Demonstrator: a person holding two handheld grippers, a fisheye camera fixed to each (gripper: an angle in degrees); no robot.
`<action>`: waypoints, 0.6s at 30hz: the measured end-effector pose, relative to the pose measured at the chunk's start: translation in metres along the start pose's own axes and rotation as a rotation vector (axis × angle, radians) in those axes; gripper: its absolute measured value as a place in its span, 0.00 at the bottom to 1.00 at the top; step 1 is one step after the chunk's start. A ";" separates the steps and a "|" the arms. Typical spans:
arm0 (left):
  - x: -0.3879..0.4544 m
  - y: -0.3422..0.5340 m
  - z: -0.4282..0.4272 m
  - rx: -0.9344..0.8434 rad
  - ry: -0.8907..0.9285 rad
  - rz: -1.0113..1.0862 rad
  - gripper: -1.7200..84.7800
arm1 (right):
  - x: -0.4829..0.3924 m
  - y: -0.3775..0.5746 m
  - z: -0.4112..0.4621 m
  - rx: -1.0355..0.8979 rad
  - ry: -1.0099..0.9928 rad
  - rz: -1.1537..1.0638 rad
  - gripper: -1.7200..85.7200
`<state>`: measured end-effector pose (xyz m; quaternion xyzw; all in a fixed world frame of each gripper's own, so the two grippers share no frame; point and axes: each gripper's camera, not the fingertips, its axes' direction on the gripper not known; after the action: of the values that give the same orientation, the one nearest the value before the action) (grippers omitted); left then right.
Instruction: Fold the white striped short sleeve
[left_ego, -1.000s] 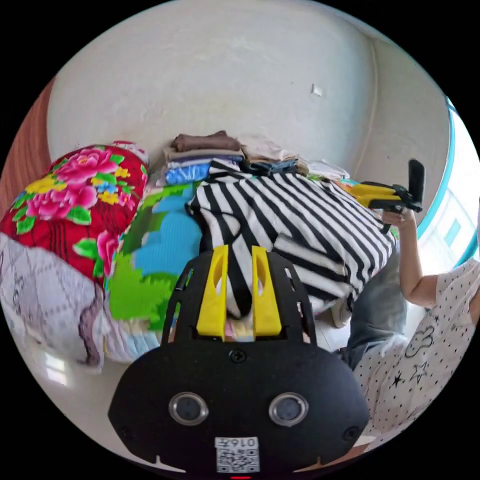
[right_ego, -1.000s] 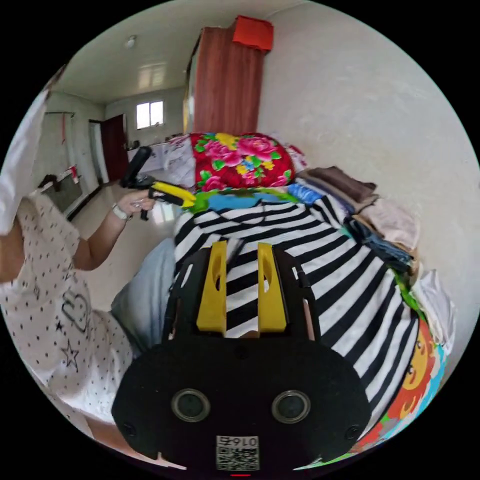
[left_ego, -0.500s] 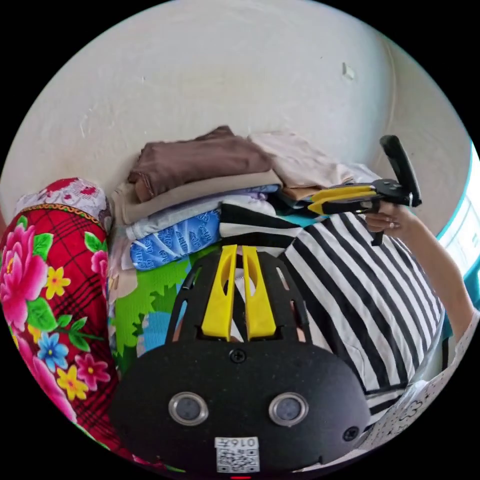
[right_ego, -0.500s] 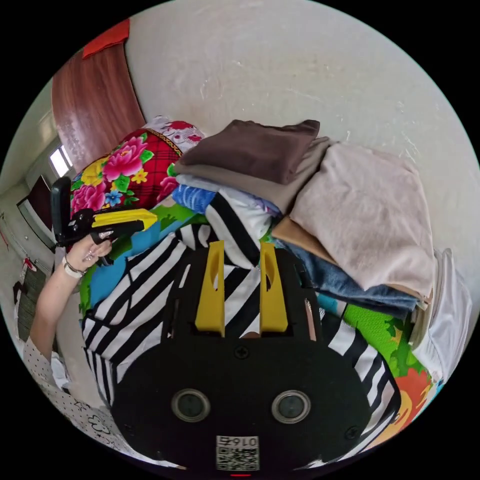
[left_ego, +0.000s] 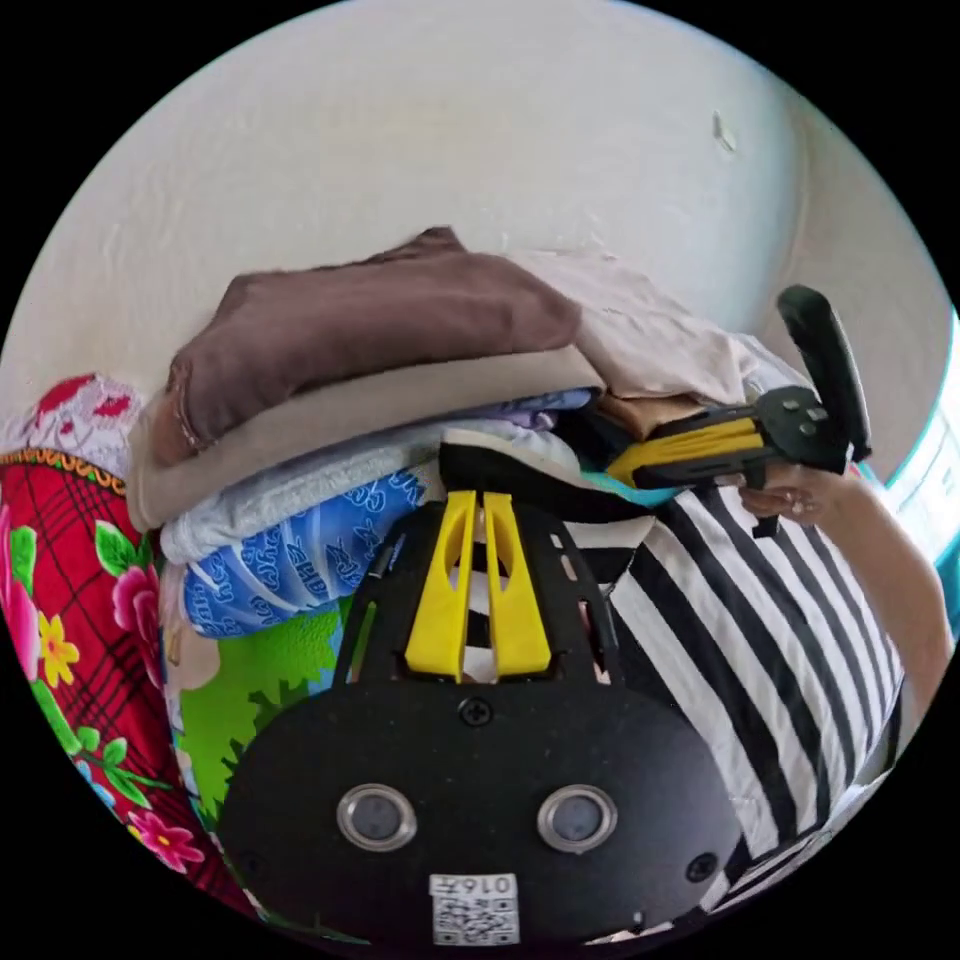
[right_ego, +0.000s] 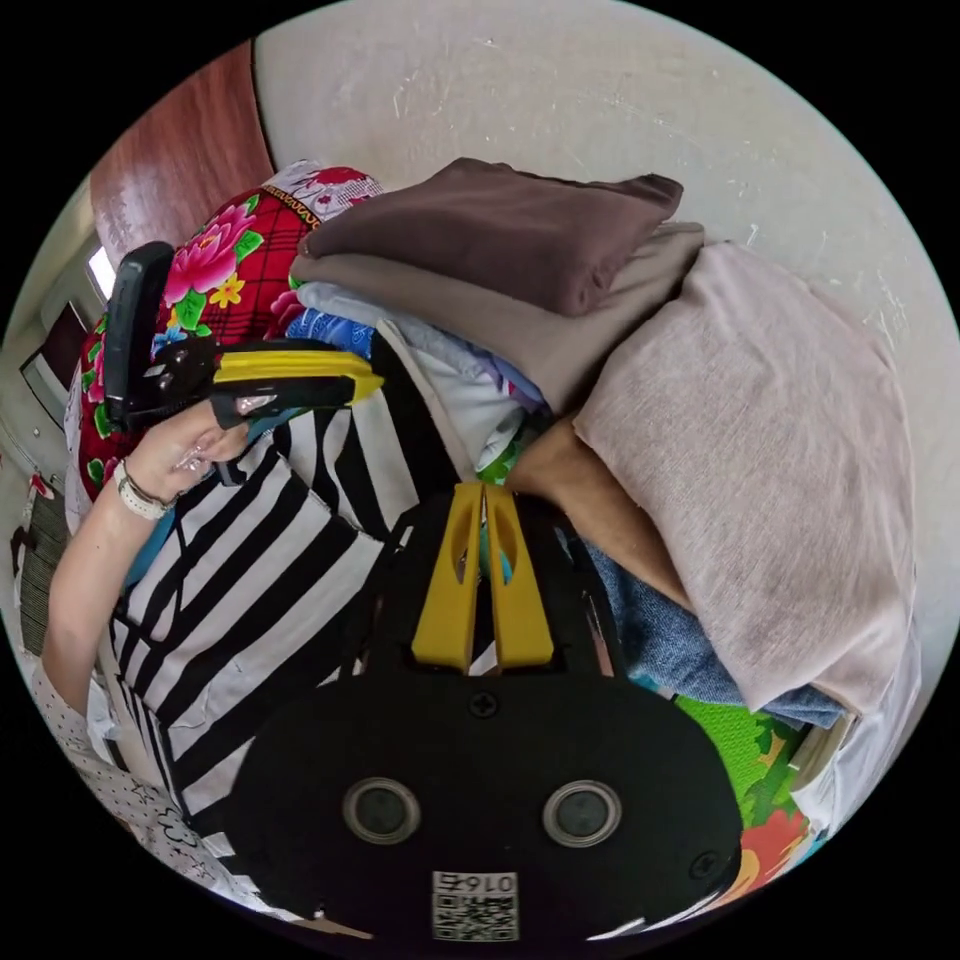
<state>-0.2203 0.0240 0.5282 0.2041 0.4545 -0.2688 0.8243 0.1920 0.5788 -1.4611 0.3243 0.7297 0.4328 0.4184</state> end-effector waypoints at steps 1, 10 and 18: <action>0.002 0.000 -0.005 0.020 0.000 0.018 0.01 | -0.002 0.003 0.004 0.023 0.018 -0.007 0.02; 0.053 0.069 -0.049 -0.007 0.091 0.096 0.03 | -0.032 0.044 -0.001 0.125 0.031 -0.115 0.07; 0.040 0.101 -0.046 -0.007 0.110 0.058 0.09 | -0.017 0.085 0.033 0.052 -0.067 -0.041 0.12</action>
<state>-0.1682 0.1184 0.4805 0.2288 0.4937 -0.2316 0.8064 0.2381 0.6122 -1.3876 0.3344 0.7328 0.3939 0.4427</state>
